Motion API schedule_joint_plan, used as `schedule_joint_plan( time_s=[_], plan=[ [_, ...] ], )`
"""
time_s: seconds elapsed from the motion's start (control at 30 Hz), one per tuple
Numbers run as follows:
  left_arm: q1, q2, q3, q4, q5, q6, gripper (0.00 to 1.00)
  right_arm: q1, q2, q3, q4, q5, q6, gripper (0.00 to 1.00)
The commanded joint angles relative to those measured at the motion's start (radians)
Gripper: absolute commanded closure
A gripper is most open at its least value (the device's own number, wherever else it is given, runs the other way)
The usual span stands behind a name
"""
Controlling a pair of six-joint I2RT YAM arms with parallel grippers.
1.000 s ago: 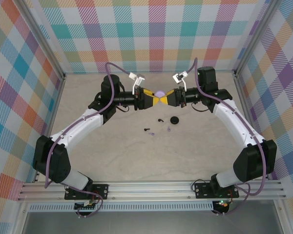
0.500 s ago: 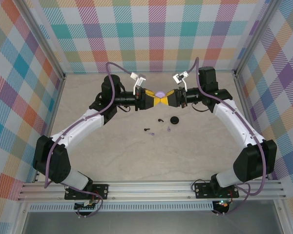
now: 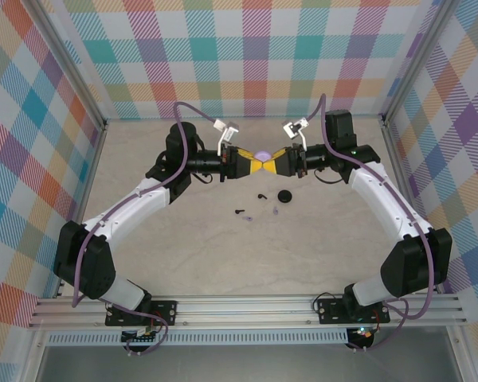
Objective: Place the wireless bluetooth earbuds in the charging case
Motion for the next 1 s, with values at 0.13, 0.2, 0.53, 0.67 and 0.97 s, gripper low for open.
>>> schedule_joint_plan(
  time_s=[0.13, 0.2, 0.53, 0.67, 0.97],
  plan=[
    [-0.020, -0.003, 0.019, -0.030, -0.040, 0.051, 0.92, 0.010, -0.011, 0.027, -0.046, 0.048, -0.036, 0.66],
    [-0.019, -0.006, 0.020, -0.042, -0.057, 0.059, 0.92, 0.009, -0.017, 0.027, -0.054, 0.070, -0.036, 0.61],
    [0.003, -0.030, 0.005, -0.067, -0.091, 0.067, 0.92, -0.003, -0.048, 0.023, -0.058, 0.119, -0.036, 0.58],
    [0.005, -0.034, 0.000, -0.074, -0.091, 0.073, 0.91, -0.006, -0.056, 0.023, -0.055, 0.134, -0.031, 0.58],
    [0.004, -0.037, 0.002, -0.063, -0.066, 0.065, 0.91, -0.008, -0.048, 0.034, -0.064, 0.096, -0.035, 0.69]
  ],
)
